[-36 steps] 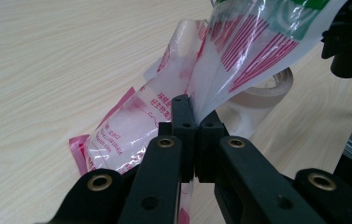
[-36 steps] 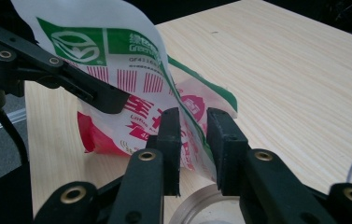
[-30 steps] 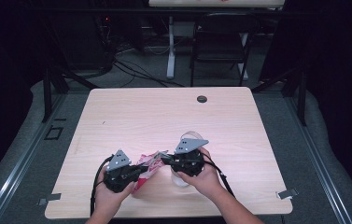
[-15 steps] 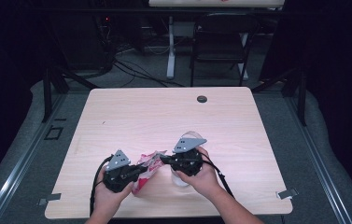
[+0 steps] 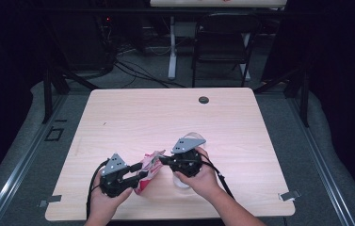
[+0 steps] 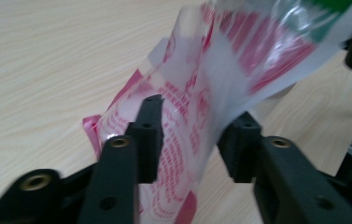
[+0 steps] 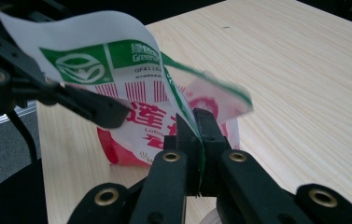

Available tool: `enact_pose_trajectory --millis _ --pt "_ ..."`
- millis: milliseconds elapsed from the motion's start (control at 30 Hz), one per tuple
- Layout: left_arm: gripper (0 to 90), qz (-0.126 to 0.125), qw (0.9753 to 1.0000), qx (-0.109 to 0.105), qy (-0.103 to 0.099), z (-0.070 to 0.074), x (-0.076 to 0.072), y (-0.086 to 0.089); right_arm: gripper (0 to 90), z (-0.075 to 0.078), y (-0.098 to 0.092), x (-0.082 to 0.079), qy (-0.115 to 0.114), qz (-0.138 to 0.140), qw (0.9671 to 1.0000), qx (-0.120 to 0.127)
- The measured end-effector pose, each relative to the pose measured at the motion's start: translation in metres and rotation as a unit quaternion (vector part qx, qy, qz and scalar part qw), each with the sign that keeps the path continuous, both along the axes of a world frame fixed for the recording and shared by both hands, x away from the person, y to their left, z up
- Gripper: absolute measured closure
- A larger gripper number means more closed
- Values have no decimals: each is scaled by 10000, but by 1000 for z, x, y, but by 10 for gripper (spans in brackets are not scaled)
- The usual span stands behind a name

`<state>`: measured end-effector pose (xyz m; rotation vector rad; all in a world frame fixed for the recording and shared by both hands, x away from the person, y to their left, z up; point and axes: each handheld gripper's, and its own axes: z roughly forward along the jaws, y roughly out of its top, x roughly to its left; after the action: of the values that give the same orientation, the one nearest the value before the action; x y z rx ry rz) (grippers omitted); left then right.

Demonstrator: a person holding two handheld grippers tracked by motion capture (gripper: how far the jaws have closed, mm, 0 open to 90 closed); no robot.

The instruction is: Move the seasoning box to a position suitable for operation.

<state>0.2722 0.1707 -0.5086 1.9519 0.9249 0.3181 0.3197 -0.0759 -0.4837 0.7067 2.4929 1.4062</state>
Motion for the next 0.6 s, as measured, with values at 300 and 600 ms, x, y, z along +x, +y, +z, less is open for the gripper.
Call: enact_pose_trajectory --millis 300,600 --pt "453 78 9999 -60 49 -17 1 -5 900 7 3 0 -89 24 9999 -53" --pt "411 104 9998 108 -165 -30 4 -10 900 7 3 -1 -124 9 9999 -82"
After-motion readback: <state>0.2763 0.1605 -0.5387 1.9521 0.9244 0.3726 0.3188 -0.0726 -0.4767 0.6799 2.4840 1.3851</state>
